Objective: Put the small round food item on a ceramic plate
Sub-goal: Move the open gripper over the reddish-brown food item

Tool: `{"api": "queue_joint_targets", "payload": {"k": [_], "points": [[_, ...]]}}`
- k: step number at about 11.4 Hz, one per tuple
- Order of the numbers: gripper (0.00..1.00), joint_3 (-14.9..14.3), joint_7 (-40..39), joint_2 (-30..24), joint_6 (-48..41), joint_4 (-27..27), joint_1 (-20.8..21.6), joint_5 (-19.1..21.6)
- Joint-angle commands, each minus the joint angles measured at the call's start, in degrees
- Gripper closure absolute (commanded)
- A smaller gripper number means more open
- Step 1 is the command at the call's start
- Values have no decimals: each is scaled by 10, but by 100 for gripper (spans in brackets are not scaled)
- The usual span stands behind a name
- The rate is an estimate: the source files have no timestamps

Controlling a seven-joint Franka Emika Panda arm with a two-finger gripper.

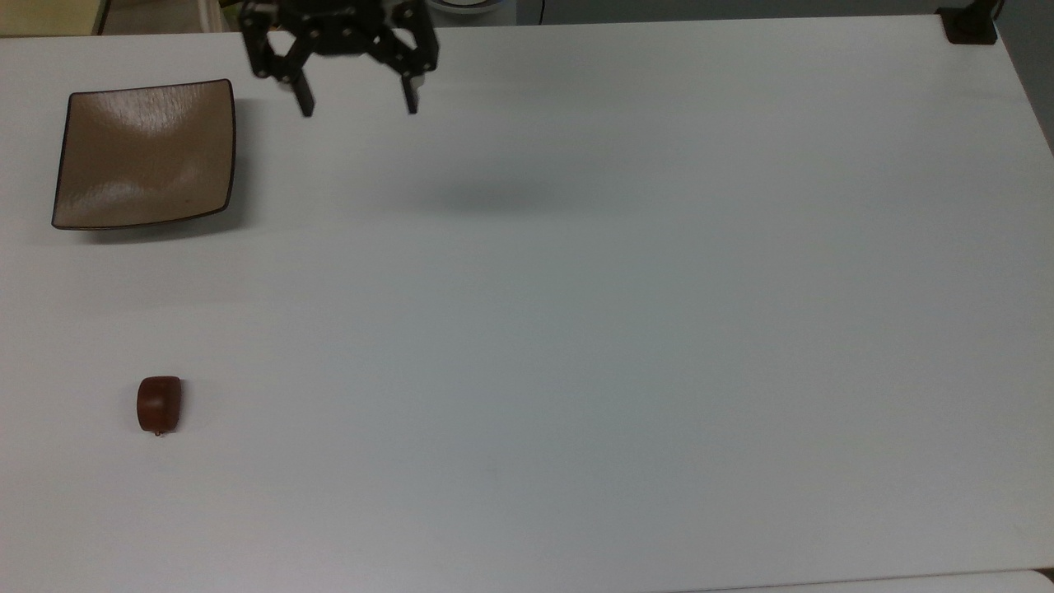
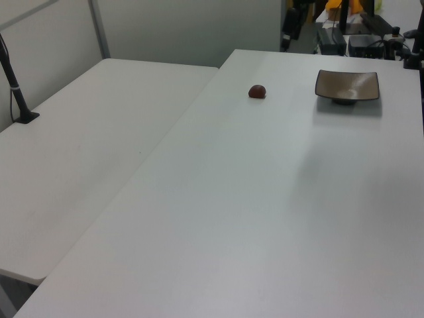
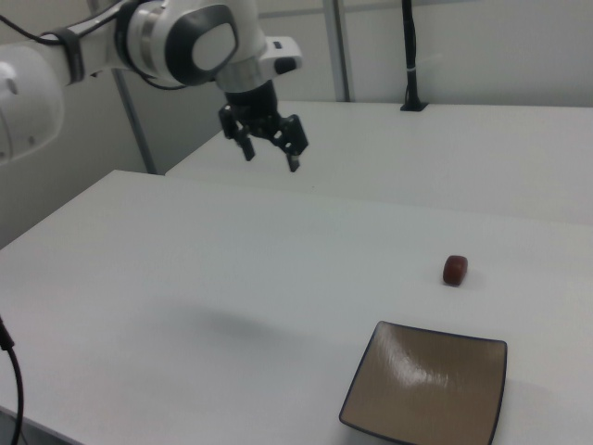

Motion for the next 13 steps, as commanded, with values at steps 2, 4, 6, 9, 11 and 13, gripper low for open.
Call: {"api": "queue_joint_targets", "payload": {"k": [2,4,6,9,11,13], "points": [[0,-1,-9,73,80,65,-44,0],[0,0,-14,118,109,102,-63,0],[0,4,-29,143,160,105,-88,1],[0,18,-52,186,214,117,-117,0],[0,18,-53,227,243,144,-126,0],[0,18,-55,261,286,153,-133,0]]}}
